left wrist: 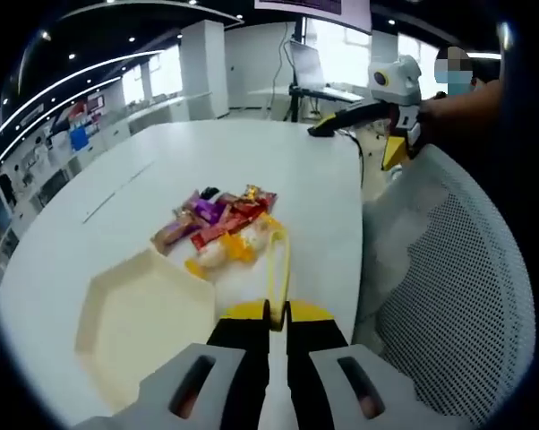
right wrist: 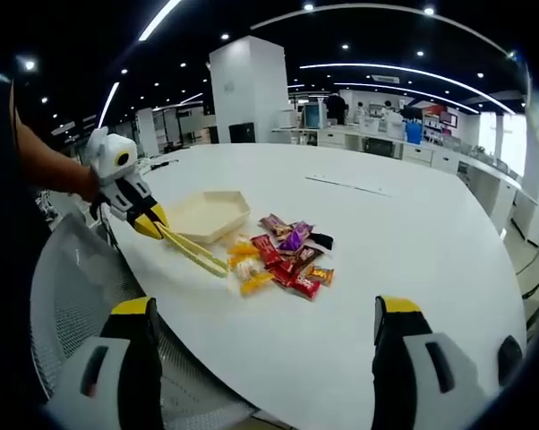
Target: Place the target food into the container with the food tongs after gripping and lifting it, then release it inside without dropping or visibly crushing the food.
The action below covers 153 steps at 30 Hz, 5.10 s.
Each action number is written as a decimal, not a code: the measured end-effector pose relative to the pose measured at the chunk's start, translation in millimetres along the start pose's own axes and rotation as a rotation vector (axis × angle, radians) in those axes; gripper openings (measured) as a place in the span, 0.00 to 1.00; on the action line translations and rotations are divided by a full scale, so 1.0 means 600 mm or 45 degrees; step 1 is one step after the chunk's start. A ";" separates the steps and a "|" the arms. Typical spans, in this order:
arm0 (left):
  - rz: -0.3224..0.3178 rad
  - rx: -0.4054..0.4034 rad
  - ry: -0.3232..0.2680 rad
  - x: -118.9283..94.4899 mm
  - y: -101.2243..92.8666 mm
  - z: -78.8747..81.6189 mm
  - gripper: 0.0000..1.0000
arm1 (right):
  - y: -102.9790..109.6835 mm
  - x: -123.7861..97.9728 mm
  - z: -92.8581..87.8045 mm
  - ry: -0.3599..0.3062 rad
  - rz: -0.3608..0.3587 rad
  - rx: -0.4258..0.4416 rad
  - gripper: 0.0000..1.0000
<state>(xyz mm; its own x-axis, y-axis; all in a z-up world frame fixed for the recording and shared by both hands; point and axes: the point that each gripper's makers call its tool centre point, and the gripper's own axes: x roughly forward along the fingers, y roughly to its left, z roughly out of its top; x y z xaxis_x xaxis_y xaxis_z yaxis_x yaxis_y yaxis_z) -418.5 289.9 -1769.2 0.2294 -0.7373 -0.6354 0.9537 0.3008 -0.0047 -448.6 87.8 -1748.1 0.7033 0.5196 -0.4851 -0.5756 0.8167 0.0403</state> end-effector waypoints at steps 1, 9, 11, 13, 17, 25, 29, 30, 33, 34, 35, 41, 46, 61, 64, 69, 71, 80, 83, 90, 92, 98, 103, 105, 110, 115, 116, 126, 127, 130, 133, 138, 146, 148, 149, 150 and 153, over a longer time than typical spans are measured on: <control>0.002 -0.008 -0.019 -0.003 0.001 0.008 0.00 | 0.001 0.000 0.002 -0.002 0.002 -0.002 0.99; -0.118 -0.126 -0.271 -0.052 -0.004 0.107 0.00 | 0.002 -0.008 0.067 -0.135 0.061 0.060 0.98; -0.125 -0.115 -0.308 -0.067 -0.002 0.130 0.00 | 0.010 -0.010 0.092 -0.168 0.121 0.072 0.96; -0.147 -0.116 -0.357 -0.082 -0.001 0.156 0.00 | 0.022 -0.013 0.115 -0.201 0.190 0.090 0.94; -0.178 -0.113 -0.436 -0.104 0.000 0.197 0.00 | 0.040 -0.020 0.169 -0.272 0.287 0.084 0.92; -0.349 -0.171 -0.638 -0.149 -0.032 0.285 0.00 | 0.087 -0.028 0.256 -0.355 0.497 0.073 0.81; -0.418 -0.200 -0.737 -0.173 -0.049 0.322 0.00 | 0.127 -0.041 0.290 -0.386 0.666 0.070 0.67; -0.433 -0.204 -0.757 -0.177 -0.052 0.328 0.00 | 0.134 -0.043 0.298 -0.397 0.694 0.070 0.64; -0.472 -0.202 -0.767 -0.183 -0.061 0.336 0.01 | 0.152 -0.054 0.326 -0.445 0.794 0.110 0.53; -0.476 -0.202 -0.769 -0.182 -0.063 0.336 0.01 | 0.156 -0.054 0.333 -0.443 0.808 0.113 0.49; -0.484 -0.199 -0.769 -0.183 -0.066 0.336 0.01 | 0.158 -0.054 0.336 -0.443 0.812 0.107 0.46; -0.526 -0.236 -0.826 -0.191 -0.078 0.349 0.01 | 0.192 -0.057 0.355 -0.457 0.882 0.077 0.41; -0.562 -0.242 -0.844 -0.196 -0.088 0.358 0.01 | 0.213 -0.064 0.372 -0.487 0.946 0.092 0.36; -0.620 -0.252 -0.898 -0.210 -0.110 0.381 0.01 | 0.239 -0.089 0.420 -0.594 1.057 0.160 0.29; -0.627 -0.258 -0.910 -0.213 -0.112 0.383 0.01 | 0.240 -0.089 0.419 -0.587 1.053 0.146 0.25; -0.635 -0.242 -0.906 -0.215 -0.117 0.385 0.01 | 0.244 -0.089 0.408 -0.549 1.060 0.137 0.19; -0.636 -0.235 -0.901 -0.215 -0.119 0.384 0.02 | 0.245 -0.088 0.407 -0.542 1.061 0.134 0.19; -0.559 -0.182 -0.859 -0.205 -0.116 0.376 0.15 | 0.241 -0.080 0.402 -0.513 1.012 0.107 0.22; -0.518 -0.167 -0.858 -0.205 -0.109 0.372 0.18 | 0.237 -0.077 0.402 -0.522 0.980 0.086 0.23; -0.359 -0.197 -0.846 -0.213 -0.068 0.356 0.43 | 0.214 -0.078 0.407 -0.548 0.925 0.103 0.25; -0.293 -0.190 -0.835 -0.213 -0.054 0.347 0.54 | 0.211 -0.076 0.401 -0.489 0.923 0.120 0.25; -0.139 -0.166 -0.765 -0.214 -0.025 0.314 0.74 | 0.205 -0.070 0.401 -0.493 0.857 0.055 0.26; 0.035 -0.140 -0.717 -0.218 0.011 0.283 0.89 | 0.197 -0.066 0.405 -0.501 0.803 0.002 0.26; 0.121 -0.156 -0.683 -0.218 0.032 0.262 0.91 | 0.190 -0.062 0.405 -0.499 0.774 -0.012 0.26; 0.193 -0.170 -0.623 -0.214 0.040 0.204 0.99 | 0.170 -0.053 0.398 -0.467 0.704 -0.073 0.27; 0.285 -0.180 -0.567 -0.213 0.053 0.147 1.00 | 0.131 -0.036 0.382 -0.420 0.559 -0.137 0.27; 0.292 -0.181 -0.561 -0.213 0.054 0.142 1.00 | 0.129 -0.034 0.379 -0.415 0.560 -0.129 0.27; 0.420 -0.311 -0.506 -0.205 0.069 0.031 1.00 | 0.083 -0.030 0.347 -0.395 0.430 -0.119 0.26; 0.462 -0.283 -0.469 -0.203 0.072 0.018 1.00 | 0.081 -0.029 0.343 -0.390 0.424 -0.116 0.26; 0.493 -0.218 -0.455 -0.194 0.060 -0.001 1.00 | 0.076 -0.028 0.333 -0.386 0.410 -0.130 0.26; 0.505 -0.266 -0.483 -0.196 0.056 -0.009 1.00 | 0.074 -0.024 0.327 -0.371 0.408 -0.124 0.26; 0.523 -0.294 -0.470 -0.192 0.055 -0.034 1.00 | 0.074 -0.011 0.314 -0.341 0.392 -0.150 0.26; 0.517 -0.335 -0.389 -0.166 0.042 -0.088 1.00 | 0.069 0.008 0.301 -0.318 0.356 -0.180 0.26; 0.505 -0.336 -0.391 -0.161 0.039 -0.088 1.00 | 0.068 0.011 0.299 -0.317 0.352 -0.184 0.26; 0.504 -0.334 -0.394 -0.160 0.039 -0.087 1.00 | 0.067 0.012 0.297 -0.313 0.343 -0.188 0.27; 0.499 -0.333 -0.399 -0.158 0.040 -0.086 1.00 | 0.066 0.013 0.297 -0.312 0.340 -0.190 0.27; 0.478 -0.346 -0.381 -0.151 0.042 -0.081 1.00 | 0.064 0.017 0.292 -0.298 0.330 -0.184 0.27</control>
<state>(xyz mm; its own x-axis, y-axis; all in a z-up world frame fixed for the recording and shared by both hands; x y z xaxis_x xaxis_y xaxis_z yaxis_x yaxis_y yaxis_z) -425.0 393.7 -1748.9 0.6274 -0.6772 -0.3845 0.7201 0.6924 -0.0445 -390.4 168.5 -1598.6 0.5933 0.7614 -0.2613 -0.7882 0.6154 0.0039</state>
